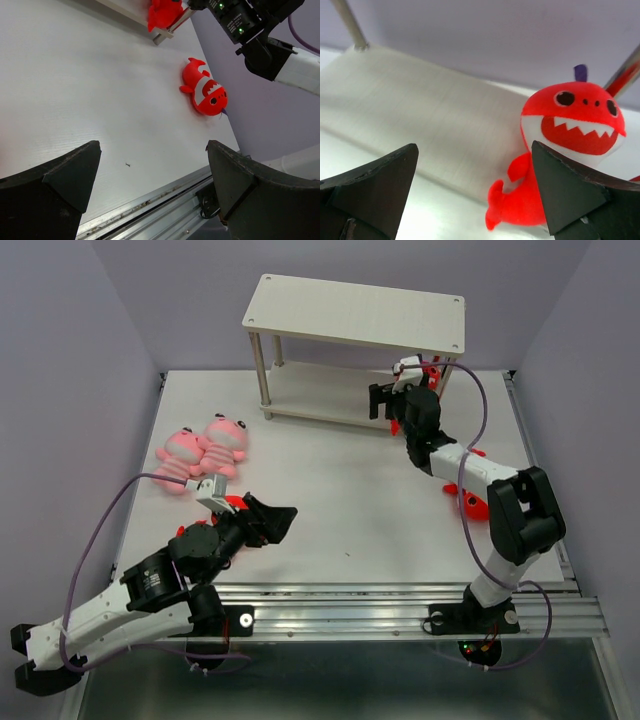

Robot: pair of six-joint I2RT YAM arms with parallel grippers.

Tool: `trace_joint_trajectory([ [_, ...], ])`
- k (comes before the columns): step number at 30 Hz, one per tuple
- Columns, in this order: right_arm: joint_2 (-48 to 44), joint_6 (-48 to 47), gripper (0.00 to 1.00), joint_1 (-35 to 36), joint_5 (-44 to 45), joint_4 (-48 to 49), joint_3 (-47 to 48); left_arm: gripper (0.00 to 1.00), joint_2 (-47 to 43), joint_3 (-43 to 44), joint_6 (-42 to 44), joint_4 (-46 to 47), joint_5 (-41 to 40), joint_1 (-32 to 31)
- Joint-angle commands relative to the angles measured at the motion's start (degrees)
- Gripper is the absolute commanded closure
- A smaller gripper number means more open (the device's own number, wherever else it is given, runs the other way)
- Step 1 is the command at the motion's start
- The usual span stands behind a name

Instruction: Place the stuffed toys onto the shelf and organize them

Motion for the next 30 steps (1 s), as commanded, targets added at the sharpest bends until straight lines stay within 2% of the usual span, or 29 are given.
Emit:
trace_joint_trajectory([
  [1,-4.6,-7.7,0.0,-0.2,-22.4,-12.3,2.0,0.01,-0.9,0.2,1.4,1.9,0.7,0.2],
  [3,-5.1,-10.3,0.0,-0.2,-29.7,-24.9,6.9,0.01,-0.9,0.3,1.6,1.9,1.2,0.2],
  [4,-5.5,-12.3,0.0,-0.2,-36.0,-28.3,7.8,0.01,-0.7,0.4,1.8,1.8,1.4,0.2],
  [8,-9.1,-18.2,0.0,-0.7,-44.9,-45.3,10.7,0.01,-0.7,0.4,2.2,1.9,2.1,0.2],
  [9,-10.6,-20.8,0.0,-0.7,-48.2,-52.9,11.9,0.01,-0.8,0.1,2.3,2.2,2.2,0.2],
  [12,-13.7,-22.6,0.0,-2.7,-50.3,-66.3,13.2,0.01,-0.7,-0.4,2.6,3.0,2.8,0.2],
  [15,-17.0,-23.9,0.0,-7.9,-52.6,-74.3,11.5,0.01,-0.4,-1.2,2.9,4.6,3.4,0.2],
  [19,-24.5,-26.3,0.0,-13.2,-48.0,-80.6,7.1,0.01,1.2,-2.6,2.7,7.6,5.4,0.2],
  [23,-29.2,-24.6,0.0,-19.0,-38.2,-84.5,4.6,0.01,3.7,-3.5,2.3,10.4,6.9,0.2],
  [30,-26.8,-25.8,0.0,-32.4,-32.9,-88.9,4.9,0.01,8.0,-3.6,1.6,11.9,7.5,0.1],
])
